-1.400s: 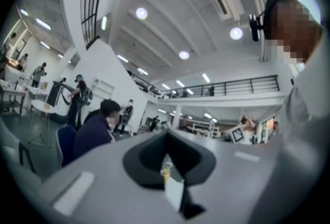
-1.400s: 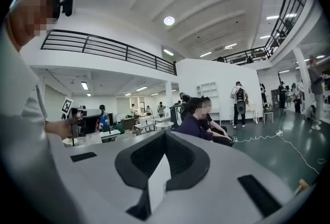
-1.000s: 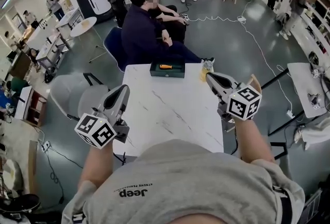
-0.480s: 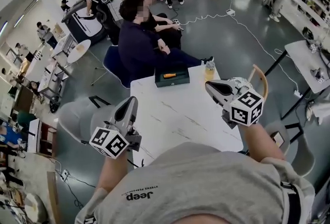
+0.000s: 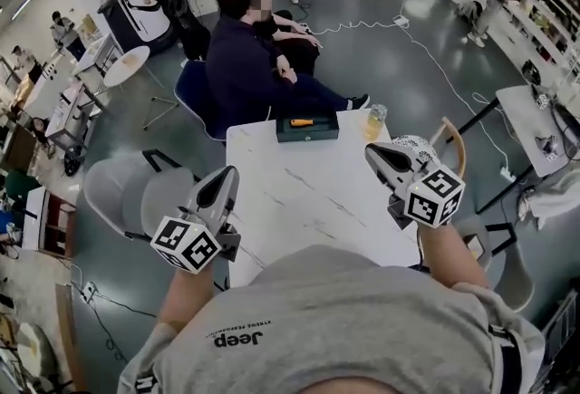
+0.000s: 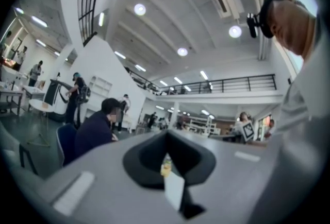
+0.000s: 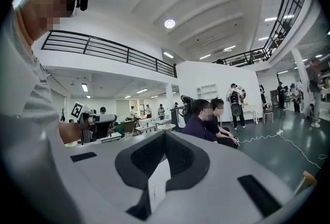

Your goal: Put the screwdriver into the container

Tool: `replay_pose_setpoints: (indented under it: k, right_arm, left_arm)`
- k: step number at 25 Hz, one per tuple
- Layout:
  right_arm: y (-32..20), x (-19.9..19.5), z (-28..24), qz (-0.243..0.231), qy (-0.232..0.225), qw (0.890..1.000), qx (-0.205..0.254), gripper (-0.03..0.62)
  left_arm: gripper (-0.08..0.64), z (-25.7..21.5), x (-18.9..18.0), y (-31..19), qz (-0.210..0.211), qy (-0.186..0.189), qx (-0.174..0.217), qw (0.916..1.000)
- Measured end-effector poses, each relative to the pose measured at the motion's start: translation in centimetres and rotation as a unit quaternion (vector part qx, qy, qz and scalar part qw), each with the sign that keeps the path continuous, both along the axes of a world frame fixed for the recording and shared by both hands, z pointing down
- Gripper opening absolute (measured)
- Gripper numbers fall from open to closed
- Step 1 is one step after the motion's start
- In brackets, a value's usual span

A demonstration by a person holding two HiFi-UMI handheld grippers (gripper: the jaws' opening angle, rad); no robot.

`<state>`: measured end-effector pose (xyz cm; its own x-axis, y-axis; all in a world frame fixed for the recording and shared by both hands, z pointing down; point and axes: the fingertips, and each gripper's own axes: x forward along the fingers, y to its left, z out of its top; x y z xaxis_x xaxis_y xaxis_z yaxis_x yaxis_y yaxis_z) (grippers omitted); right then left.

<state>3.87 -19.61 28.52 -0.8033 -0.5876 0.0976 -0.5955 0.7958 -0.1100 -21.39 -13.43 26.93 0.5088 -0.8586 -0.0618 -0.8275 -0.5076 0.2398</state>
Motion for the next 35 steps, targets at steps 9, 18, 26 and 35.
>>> replay_pose_setpoints:
  k: [9, 18, 26, 35]
  right_arm:
    - [-0.5, -0.1, -0.2, -0.009, 0.005, 1.000, -0.004, 0.008]
    - [-0.8, 0.9, 0.1, -0.002, 0.011, 1.000, 0.004, 0.008]
    - [-1.3, 0.5, 0.3, -0.005, 0.010, 1.000, 0.007, 0.008]
    - [-1.8, 0.5, 0.2, -0.006, 0.012, 1.000, 0.007, 0.008]
  left_arm:
    - [0.003, 0.5, 0.8, 0.0, 0.000, 0.011, -0.006, 0.9999]
    - [0.003, 0.3, 1.3, 0.1, -0.003, 0.010, -0.007, 0.9999]
    - [0.003, 0.5, 1.2, -0.4, -0.001, 0.012, -0.006, 0.9999]
    - [0.002, 0.4, 1.3, -0.8, 0.003, 0.010, -0.008, 0.9999]
